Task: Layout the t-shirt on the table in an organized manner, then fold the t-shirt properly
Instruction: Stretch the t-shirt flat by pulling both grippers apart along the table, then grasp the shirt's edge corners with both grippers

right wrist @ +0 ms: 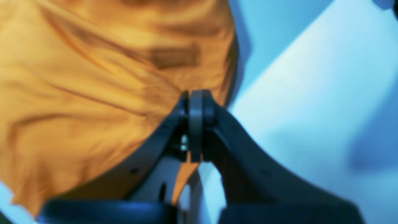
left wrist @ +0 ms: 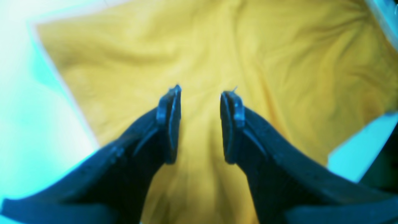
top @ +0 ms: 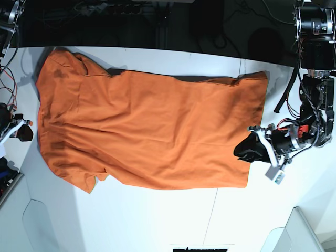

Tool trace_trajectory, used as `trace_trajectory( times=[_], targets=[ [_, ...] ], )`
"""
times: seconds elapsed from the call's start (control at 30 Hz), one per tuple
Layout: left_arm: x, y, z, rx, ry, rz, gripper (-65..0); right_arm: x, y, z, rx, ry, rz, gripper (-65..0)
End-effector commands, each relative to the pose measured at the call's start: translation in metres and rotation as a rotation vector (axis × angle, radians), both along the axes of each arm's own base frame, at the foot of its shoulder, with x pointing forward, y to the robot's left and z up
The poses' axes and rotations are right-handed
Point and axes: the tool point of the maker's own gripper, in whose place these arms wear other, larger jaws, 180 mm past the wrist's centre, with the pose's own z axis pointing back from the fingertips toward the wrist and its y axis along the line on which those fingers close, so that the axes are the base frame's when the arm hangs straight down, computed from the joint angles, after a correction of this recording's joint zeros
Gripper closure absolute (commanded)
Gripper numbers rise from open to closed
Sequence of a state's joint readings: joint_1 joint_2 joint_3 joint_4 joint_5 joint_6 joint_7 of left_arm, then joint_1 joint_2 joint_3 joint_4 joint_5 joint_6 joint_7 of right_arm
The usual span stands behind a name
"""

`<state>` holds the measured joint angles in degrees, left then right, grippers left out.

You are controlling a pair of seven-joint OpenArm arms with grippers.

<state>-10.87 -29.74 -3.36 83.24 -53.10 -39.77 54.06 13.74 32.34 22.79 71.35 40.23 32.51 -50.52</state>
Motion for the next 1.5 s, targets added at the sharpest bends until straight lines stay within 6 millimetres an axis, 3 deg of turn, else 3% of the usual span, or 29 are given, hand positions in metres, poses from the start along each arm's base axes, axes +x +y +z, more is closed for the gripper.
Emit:
trace_trajectory(
  times=[0.0, 0.23, 0.37, 0.5, 0.63, 0.8, 1.0, 1.17, 1.47],
  targets=[
    [-0.003, 0.011, 0.013, 0.006, -0.029, 0.006, -24.3, -0.001, -0.009, 0.02, 0.008, -0.055, -0.004, 0.0],
    [-0.068, 0.068, 0.002, -0.038, 0.041, 0.164, -24.2, -0.072, -0.036, 0.006, 0.064, 0.016, -0.075, 0.0],
    [-0.115, 0.096, -0.017, -0.067, 0.135, 0.262, -24.6, -0.11, -0.037, -0.001, 0.119, 0.07, -0.082, 0.0],
    [-0.151, 0.109, -0.032, -0.065, 0.21, 0.31, -36.9, -0.135, -0.037, -0.013, 0.126, 0.144, -0.084, 0.0],
    [-0.175, 0.105, -0.047, -0.076, 0.274, 0.318, -38.9, -0.159, -0.034, -0.027, 0.138, 0.224, -0.076, -18.3],
    [-0.183, 0.091, -0.056, -0.133, 0.291, 0.337, -38.9, -0.178, -0.029, -0.035, 0.155, 0.273, -0.061, -19.4],
    [-0.189, 0.078, -0.066, -0.165, 0.314, 0.347, -38.9, -0.181, -0.018, -0.041, 0.194, 0.282, -0.057, -19.4],
    [-0.186, 0.078, -0.065, -0.164, 0.307, 0.346, -38.9, -0.184, 0.006, -0.055, 0.23, 0.314, -0.014, -30.3],
    [-0.183, 0.083, -0.065, -0.141, 0.284, 0.36, -43.6, -0.187, 0.047, -0.073, 0.329, 0.31, -0.007, -30.6]
  ],
)
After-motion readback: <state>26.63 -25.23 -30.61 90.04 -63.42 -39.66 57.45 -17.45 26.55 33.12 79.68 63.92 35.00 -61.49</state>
